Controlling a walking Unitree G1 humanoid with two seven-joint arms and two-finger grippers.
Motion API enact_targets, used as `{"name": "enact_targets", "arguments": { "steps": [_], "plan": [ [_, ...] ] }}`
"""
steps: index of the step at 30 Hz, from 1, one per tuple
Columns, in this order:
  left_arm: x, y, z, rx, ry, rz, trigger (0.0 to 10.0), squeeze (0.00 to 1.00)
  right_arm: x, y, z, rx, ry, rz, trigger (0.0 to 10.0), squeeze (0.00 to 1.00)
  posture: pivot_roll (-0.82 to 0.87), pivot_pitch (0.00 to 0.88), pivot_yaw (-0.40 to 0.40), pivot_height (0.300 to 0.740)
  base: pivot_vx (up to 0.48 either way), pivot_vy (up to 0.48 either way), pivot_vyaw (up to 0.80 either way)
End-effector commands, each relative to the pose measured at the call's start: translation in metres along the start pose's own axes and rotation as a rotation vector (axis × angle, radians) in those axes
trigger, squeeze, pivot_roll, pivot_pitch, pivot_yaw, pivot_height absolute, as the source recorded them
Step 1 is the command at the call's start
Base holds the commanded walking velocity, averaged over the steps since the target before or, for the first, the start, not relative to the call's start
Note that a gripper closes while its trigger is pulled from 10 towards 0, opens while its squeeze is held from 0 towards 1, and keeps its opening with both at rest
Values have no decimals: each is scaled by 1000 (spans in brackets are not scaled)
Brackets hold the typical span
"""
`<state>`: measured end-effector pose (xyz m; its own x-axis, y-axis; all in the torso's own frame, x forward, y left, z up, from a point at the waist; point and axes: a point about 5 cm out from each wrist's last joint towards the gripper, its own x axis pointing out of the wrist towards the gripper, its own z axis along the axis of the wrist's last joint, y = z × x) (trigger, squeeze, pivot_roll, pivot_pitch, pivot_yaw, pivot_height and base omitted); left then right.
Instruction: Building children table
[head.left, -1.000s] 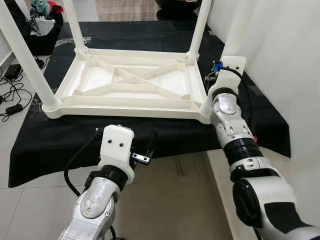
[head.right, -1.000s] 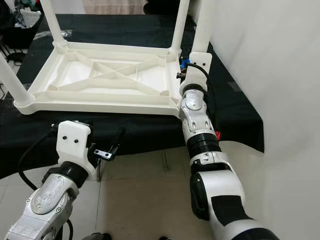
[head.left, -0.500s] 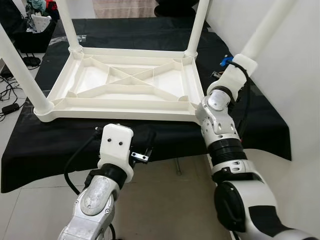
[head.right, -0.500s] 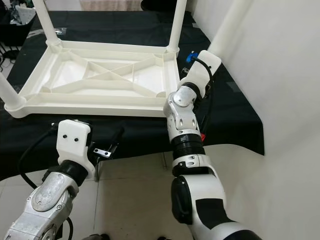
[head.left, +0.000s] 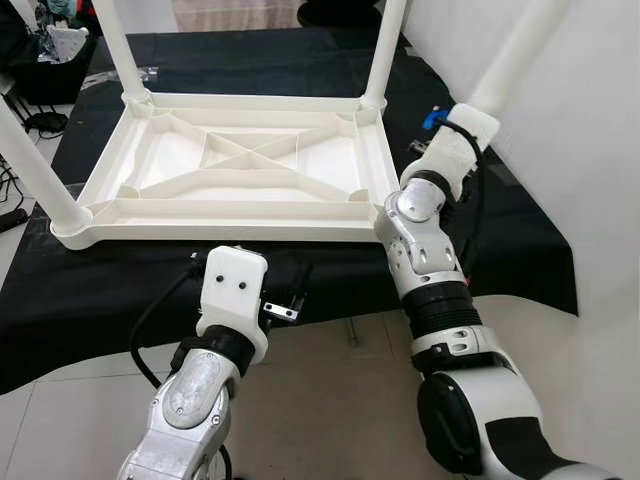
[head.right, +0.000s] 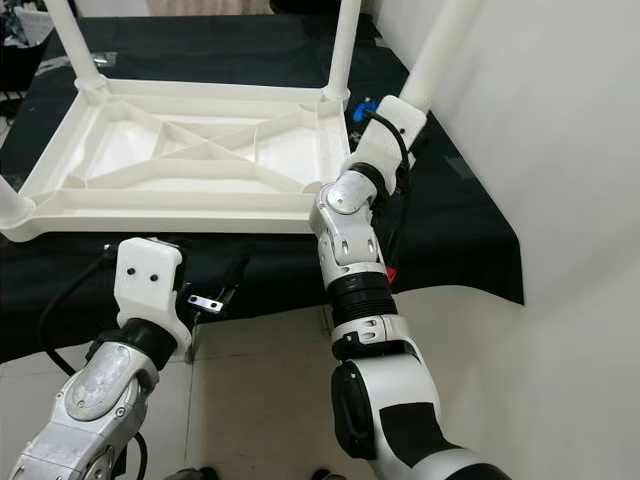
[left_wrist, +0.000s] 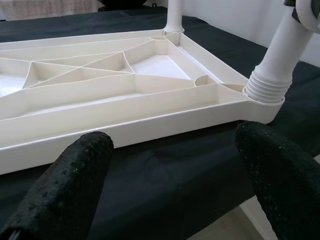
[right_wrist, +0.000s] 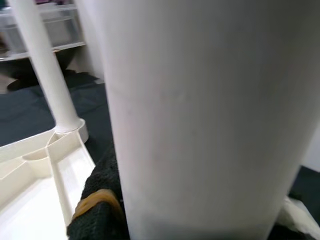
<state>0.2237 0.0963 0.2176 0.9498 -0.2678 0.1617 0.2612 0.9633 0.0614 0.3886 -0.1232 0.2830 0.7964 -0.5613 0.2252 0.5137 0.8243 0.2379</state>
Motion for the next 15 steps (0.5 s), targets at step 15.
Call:
{"name": "enact_targets", "arguments": {
  "steps": [15],
  "plan": [
    [5,3,-10,23,30,-45,10000,0,-2,10,36,240,-38,504,10000,0,99,161,-49,740,0,0,0]
  ]
}}
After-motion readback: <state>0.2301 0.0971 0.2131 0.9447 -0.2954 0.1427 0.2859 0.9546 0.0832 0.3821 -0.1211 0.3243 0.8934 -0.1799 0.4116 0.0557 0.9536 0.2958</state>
